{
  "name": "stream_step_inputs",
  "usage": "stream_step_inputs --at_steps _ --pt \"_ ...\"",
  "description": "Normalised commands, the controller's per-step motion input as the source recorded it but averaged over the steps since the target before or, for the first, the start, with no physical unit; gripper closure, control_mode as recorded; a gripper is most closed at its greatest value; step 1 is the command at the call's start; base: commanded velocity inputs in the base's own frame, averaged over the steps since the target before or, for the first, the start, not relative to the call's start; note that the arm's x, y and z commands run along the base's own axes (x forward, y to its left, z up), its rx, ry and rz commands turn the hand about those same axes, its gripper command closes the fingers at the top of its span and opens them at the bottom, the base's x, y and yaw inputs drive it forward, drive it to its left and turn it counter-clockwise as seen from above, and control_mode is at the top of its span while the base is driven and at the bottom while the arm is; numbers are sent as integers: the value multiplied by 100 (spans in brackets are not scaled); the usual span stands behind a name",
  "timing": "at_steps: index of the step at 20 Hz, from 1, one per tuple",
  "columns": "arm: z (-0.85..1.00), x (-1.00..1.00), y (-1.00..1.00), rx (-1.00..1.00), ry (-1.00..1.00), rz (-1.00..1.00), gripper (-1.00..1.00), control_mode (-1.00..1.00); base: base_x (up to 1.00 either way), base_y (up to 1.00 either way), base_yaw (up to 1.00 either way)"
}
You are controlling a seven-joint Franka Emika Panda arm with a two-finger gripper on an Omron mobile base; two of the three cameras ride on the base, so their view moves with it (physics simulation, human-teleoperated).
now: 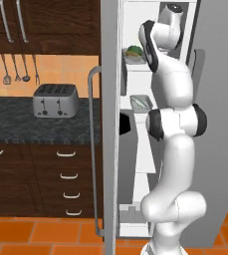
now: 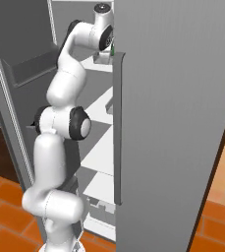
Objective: Take the meat container that has the fish and place it on the second highest rack of the freezer. Then take the vegetable container that has the broccoli and potato and place it on the highest rack of the freezer.
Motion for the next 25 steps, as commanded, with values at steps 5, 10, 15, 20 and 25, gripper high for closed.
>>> stream_step_inputs --at_steps 5,10,15,20,25 --pt "-100 -87 32 -18 -22 4 -100 -100 0 0 0" --pt "-66 -100 21 -6 -17 9 -100 -100 0 0 0" --pt "2 -100 -6 0 0 17 -100 -100 0 0 0" --pt "30 -100 -41 2 -12 9 -100 -100 0 0 0" --pt "13 -100 -65 10 -24 3 -100 -100 0 0 0"
